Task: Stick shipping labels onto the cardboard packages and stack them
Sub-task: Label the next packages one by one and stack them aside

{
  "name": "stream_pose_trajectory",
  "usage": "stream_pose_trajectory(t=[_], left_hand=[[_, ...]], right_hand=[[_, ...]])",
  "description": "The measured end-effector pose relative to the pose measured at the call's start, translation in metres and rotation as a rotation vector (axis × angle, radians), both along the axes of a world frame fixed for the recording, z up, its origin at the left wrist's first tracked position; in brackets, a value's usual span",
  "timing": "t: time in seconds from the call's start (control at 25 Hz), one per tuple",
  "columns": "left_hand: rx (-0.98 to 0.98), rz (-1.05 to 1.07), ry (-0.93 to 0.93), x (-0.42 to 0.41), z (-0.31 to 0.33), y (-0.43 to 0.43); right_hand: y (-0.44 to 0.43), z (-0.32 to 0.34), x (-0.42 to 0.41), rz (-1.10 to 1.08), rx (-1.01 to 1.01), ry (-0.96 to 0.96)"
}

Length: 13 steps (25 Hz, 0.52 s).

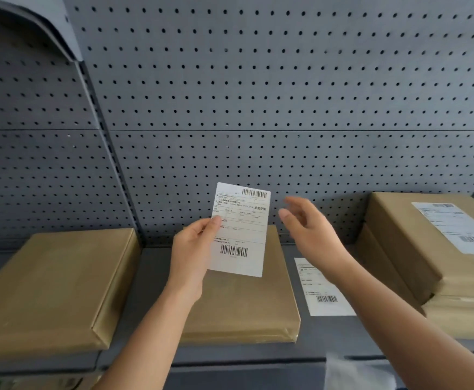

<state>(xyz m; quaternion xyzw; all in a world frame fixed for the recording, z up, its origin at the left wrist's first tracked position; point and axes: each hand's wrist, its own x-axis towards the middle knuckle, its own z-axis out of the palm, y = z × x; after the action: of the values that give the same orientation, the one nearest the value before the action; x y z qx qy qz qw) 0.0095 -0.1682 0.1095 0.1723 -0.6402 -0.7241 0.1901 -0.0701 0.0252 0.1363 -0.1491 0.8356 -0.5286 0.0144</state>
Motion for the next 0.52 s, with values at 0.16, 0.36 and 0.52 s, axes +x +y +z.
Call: stream_pose_trajectory(t=[0.16, 0.36, 0.52], left_hand=[[0.029, -0.01, -0.048, 0.008, -0.005, -0.01], [-0.024, -0.037, -0.106, 0.015, -0.014, -0.02], [-0.152, -0.054, -0.153, 0.018, -0.022, -0.031]], right_hand=[[-0.022, -0.018, 0.008, 0.15, -0.153, -0.275], [-0.039, -0.031, 0.012, 0.197, -0.203, -0.323], [-0.043, -0.038, 0.012, 0.202, -0.192, -0.319]])
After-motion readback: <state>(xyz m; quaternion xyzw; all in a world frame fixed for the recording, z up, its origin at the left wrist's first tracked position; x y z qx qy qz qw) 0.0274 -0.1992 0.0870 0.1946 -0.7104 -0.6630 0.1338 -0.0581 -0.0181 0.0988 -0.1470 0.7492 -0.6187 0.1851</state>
